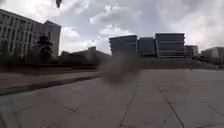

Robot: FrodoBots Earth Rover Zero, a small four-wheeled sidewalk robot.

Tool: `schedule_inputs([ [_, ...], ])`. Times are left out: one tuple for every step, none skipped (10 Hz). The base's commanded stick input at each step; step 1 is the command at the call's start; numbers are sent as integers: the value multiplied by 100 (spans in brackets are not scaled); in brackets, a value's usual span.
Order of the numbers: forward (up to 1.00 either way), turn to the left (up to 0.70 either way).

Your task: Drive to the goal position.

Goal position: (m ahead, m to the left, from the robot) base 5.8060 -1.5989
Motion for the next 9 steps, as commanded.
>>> schedule_inputs([
  [70, 0],
  [70, 0],
  [70, 0],
  [70, 0],
  [70, 0],
  [70, 0],
  [70, 0],
  [70, 0],
  [70, 0],
])
